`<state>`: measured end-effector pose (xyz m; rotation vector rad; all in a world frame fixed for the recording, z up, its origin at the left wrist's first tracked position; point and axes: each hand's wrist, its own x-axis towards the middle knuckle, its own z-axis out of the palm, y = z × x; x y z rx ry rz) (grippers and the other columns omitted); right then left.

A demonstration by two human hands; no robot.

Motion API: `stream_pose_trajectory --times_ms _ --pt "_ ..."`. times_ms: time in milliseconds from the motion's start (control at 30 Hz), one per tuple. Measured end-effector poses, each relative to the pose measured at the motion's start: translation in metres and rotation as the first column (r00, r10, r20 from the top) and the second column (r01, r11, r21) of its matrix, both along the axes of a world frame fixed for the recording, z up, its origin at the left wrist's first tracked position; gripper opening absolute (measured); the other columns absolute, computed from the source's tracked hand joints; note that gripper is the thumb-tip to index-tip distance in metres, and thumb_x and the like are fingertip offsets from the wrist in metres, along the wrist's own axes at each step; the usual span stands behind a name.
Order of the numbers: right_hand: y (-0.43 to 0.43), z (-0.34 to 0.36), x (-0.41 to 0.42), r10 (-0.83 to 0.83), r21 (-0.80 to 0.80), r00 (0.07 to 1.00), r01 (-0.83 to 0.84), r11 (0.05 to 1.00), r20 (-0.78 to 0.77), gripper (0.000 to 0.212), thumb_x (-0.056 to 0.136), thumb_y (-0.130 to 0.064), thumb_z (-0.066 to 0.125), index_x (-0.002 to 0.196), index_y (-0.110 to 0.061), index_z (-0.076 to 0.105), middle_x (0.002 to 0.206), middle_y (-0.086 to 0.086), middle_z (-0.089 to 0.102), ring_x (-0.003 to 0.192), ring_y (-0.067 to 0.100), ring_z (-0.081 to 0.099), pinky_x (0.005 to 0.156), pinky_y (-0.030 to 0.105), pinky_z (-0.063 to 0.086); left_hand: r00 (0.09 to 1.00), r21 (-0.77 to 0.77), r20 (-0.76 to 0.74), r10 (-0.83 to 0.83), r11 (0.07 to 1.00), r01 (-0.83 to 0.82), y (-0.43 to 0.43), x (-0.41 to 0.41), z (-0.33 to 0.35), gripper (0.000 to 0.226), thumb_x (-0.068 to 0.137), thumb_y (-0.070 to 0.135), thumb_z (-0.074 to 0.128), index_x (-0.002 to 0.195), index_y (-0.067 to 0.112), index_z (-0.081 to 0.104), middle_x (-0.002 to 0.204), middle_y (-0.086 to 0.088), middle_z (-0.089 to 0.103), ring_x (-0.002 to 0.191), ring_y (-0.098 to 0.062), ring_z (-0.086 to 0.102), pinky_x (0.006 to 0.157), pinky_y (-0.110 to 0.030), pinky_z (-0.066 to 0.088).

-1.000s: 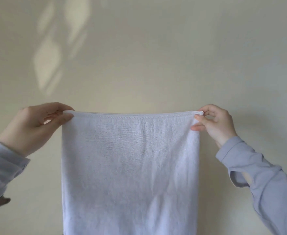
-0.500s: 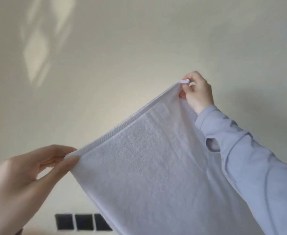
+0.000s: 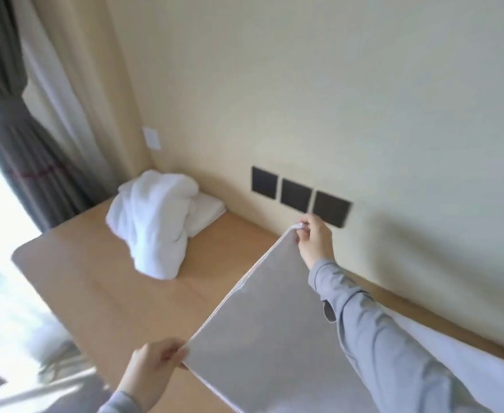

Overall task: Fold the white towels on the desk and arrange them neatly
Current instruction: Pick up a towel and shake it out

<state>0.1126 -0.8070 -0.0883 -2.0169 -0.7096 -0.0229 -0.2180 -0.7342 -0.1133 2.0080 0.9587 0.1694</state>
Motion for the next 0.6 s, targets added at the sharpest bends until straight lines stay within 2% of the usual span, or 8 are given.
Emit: stream_pose_trajectory --times_ms 33,133,233,300,400,500,533,600 --pt "0.024 -0.029 -0.007 0.017 -0.046 0.999 -0.020 0.999 -0.050 0.015 0.083 0.006 0.047 0.090 -0.001 0.058 0.092 0.016 0.063 0.087 0.034 0.060 0.081 0.039 0.047 0.997 -0.030 -0.035 0.067 0.997 -0.068 0.017 -0.005 -0.023 0.039 0.085 0.008 0.064 0.061 0.038 0.069 0.055 0.011 0.068 0.059 0.010 0.062 0.067 -0.009 0.043" --pt "0.091 -0.093 -0.023 0.090 -0.151 0.991 -0.105 0.983 -0.102 0.015 0.084 0.006 0.045 0.090 -0.001 0.057 0.090 0.016 0.061 0.087 0.032 0.057 0.078 0.032 0.042 0.966 -0.073 -0.081 0.247 0.965 -0.253 0.068 -0.020 -0.075 0.040 0.087 0.007 0.060 0.058 0.033 0.068 0.048 0.011 0.064 0.051 0.005 0.059 0.072 -0.021 0.047" --pt "0.150 -0.136 -0.026 0.163 -0.216 0.986 -0.169 0.962 -0.044 0.016 0.084 0.008 0.046 0.092 0.001 0.058 0.095 0.016 0.061 0.092 0.031 0.055 0.082 0.030 0.039 0.952 -0.057 -0.171 0.255 0.962 -0.268 0.107 -0.025 -0.115 0.030 0.089 0.012 0.057 0.067 0.031 0.066 0.051 0.012 0.064 0.055 0.005 0.058 0.061 -0.006 0.038" --pt "0.176 -0.158 -0.023 0.189 -0.277 0.982 -0.187 0.942 -0.021 0.017 0.085 0.007 0.046 0.096 0.002 0.059 0.099 0.016 0.062 0.095 0.031 0.057 0.086 0.035 0.043 0.937 -0.013 -0.214 0.275 0.959 -0.284 0.124 -0.027 -0.136 0.021 0.091 0.015 0.056 0.077 0.026 0.068 0.063 0.009 0.065 0.070 -0.009 0.060 0.061 -0.013 0.036" --pt "0.203 -0.180 -0.017 0.177 -0.327 0.983 -0.182 0.927 -0.044 0.020 0.089 0.003 0.045 0.106 0.002 0.058 0.103 0.018 0.064 0.100 0.034 0.057 0.087 0.040 0.045 0.919 0.097 -0.228 0.322 0.947 -0.307 0.145 -0.024 -0.151 0.016 0.092 0.013 0.054 0.093 0.010 0.070 0.083 -0.003 0.059 0.085 -0.025 0.056 0.071 -0.022 0.032" --pt "0.221 -0.182 -0.021 0.173 -0.312 0.983 -0.182 0.933 -0.055 0.034 0.091 0.000 0.047 0.124 0.000 0.050 0.123 0.018 0.055 0.116 0.031 0.051 0.097 0.031 0.039 0.847 0.306 -0.366 0.386 0.909 -0.283 0.156 -0.009 -0.156 0.026 0.090 0.020 0.046 0.105 0.011 0.064 0.105 -0.009 0.052 0.108 -0.033 0.048 0.088 -0.036 0.034" --pt "0.222 -0.181 -0.029 0.201 -0.292 0.978 -0.207 0.934 -0.050 0.037 0.091 0.000 0.048 0.128 0.000 0.048 0.130 0.017 0.050 0.122 0.029 0.047 0.102 0.026 0.034 0.825 0.381 -0.368 0.430 0.878 -0.288 0.154 0.002 -0.153 0.030 0.086 0.016 0.047 0.112 0.009 0.060 0.113 -0.013 0.052 0.111 -0.035 0.046 0.092 -0.042 0.034" --pt "0.213 -0.185 -0.058 0.302 -0.255 0.953 -0.295 0.921 -0.014 0.036 0.090 0.002 0.046 0.126 0.000 0.050 0.133 0.017 0.048 0.127 0.029 0.044 0.105 0.022 0.028 0.902 0.507 -0.231 0.366 0.836 -0.209 0.141 0.031 -0.151 0.038 0.084 0.012 0.046 0.117 -0.001 0.059 0.118 -0.020 0.058 0.108 -0.041 0.053 0.090 -0.047 0.041"
